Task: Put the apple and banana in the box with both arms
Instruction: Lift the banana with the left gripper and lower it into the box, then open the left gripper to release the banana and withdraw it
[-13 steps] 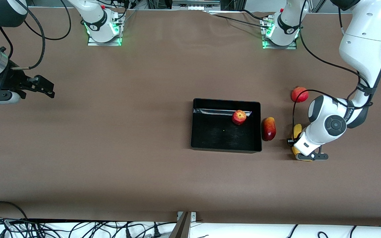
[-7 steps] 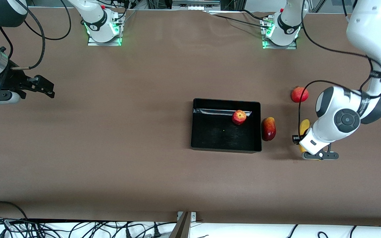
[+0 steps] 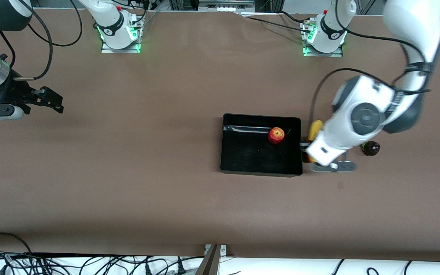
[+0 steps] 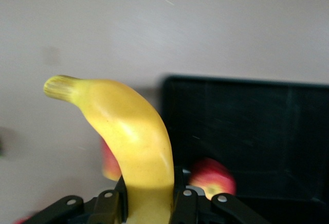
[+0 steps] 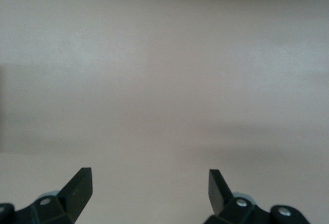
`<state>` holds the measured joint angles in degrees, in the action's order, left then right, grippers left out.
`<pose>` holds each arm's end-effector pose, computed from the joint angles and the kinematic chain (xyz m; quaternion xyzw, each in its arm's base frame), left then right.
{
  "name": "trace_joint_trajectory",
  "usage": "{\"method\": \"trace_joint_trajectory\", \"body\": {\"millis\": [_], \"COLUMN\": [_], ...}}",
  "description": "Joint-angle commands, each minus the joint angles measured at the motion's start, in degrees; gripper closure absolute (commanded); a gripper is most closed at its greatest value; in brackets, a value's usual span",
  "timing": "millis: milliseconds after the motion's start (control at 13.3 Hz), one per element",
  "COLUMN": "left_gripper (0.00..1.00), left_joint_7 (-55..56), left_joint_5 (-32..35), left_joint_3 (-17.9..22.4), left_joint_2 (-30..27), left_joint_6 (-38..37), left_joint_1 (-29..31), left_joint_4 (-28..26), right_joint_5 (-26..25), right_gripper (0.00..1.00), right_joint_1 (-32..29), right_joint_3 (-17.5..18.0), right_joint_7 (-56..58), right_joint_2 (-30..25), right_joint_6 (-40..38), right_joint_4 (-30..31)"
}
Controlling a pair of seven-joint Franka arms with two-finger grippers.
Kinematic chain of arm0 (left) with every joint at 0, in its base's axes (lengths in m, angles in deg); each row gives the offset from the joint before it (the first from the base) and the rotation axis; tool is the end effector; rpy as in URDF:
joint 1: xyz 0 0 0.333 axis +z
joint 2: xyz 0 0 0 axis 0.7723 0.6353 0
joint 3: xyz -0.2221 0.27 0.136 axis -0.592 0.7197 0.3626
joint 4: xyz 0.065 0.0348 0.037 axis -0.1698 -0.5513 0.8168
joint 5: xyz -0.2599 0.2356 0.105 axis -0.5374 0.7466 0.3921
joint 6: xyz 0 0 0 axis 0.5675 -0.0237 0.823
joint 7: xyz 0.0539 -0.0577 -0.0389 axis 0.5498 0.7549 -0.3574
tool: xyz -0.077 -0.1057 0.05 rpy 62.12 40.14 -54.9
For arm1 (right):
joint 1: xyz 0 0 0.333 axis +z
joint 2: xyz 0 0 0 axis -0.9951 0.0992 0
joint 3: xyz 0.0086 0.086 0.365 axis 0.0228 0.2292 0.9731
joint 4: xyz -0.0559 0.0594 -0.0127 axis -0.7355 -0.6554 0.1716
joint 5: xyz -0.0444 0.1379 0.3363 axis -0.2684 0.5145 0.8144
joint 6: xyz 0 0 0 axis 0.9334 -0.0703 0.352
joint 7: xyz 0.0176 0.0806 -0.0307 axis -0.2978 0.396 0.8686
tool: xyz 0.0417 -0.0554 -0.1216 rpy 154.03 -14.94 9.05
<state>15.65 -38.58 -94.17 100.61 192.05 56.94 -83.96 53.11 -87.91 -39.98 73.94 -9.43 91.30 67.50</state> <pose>0.6452 -0.2162 0.3931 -0.9987 -0.0176 0.0488 0.0005 0.5638 0.0393 0.6063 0.9995 0.0228 0.0208 0.0064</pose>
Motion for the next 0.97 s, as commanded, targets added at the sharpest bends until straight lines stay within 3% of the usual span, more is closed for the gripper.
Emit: {"method": "trace_joint_trajectory", "body": {"millis": [0,375,600,750,825,900], "left_gripper": [1.00,1.00,1.00,1.00,0.85,0.13], "left_joint_7": [6.94,12.33,12.77,12.94,12.94,12.94], "left_joint_5": [-0.31,0.04,0.04,0.04,-0.05,-0.05], "left_joint_3": [0.42,1.65,6.48,7.10,7.11,7.11], "left_joint_2": [4.33,10.83,13.47,14.71,14.89,14.97], "left_joint_6": [4.30,18.01,20.92,22.34,22.34,22.34], "left_joint_1": [-6.01,-13.31,-17.97,-18.86,-18.95,-18.51], "left_joint_4": [2.85,2.59,2.32,2.14,2.14,2.14], "right_joint_5": [-0.06,-0.06,-0.06,-0.06,-0.06,-0.06], "right_gripper": [0.00,0.00,0.00,0.00,0.00,0.00], "right_joint_1": [-0.18,-0.18,-0.18,-0.18,-0.18,-0.18], "right_joint_3": [0.33,0.33,0.42,0.42,0.42,0.33], "right_joint_7": [-0.31,-0.31,-0.31,-0.31,-0.31,-0.31], "right_joint_2": [0.07,0.07,0.07,0.07,0.07,0.24], "right_joint_6": [-0.34,-0.25,-0.26,-0.17,-0.08,0.27], "right_joint_4": [-0.84,-0.84,-0.84,-0.84,-0.84,-0.84]}}
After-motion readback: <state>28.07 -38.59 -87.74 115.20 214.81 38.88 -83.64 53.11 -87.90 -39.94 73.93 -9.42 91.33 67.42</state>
